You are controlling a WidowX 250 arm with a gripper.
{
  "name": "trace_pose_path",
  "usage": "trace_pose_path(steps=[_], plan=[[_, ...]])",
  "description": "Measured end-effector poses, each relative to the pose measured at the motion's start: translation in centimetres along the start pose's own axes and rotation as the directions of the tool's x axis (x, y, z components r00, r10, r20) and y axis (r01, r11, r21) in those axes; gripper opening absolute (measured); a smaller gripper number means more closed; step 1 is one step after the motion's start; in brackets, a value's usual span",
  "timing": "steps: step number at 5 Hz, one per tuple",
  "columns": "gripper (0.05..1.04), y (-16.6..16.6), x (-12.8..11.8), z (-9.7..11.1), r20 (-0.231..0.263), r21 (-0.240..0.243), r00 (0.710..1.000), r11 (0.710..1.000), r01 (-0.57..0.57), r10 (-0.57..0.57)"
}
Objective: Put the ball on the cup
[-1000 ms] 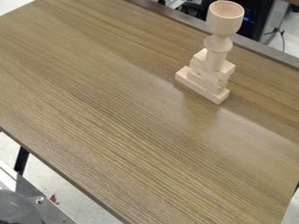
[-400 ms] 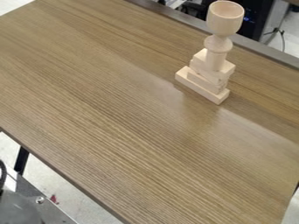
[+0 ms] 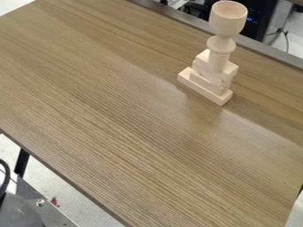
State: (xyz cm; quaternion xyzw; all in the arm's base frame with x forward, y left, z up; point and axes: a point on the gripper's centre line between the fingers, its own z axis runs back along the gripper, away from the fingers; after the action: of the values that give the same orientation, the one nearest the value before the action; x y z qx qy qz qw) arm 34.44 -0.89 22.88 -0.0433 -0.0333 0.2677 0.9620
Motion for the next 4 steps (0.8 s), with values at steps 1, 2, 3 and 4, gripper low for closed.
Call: trace_pose_path(steps=[1, 2, 3, 4], plan=[[0.797, -0.9, -0.7, -0.8, -0.014, -0.004, 0.999, 0.999, 0.035, -0.035], [0.797, -1.4, -0.9, -1.1, -0.011, -0.011, 0.998, 0.998, 0.06, -0.06], [0.797, -2.0, -0.8, -2.0, -0.019, -0.008, 0.997, 0.997, 0.077, -0.077], [0.797, -2.4, -0.6, -3.0, -0.034, -0.002, 0.996, 0.996, 0.084, -0.084]])
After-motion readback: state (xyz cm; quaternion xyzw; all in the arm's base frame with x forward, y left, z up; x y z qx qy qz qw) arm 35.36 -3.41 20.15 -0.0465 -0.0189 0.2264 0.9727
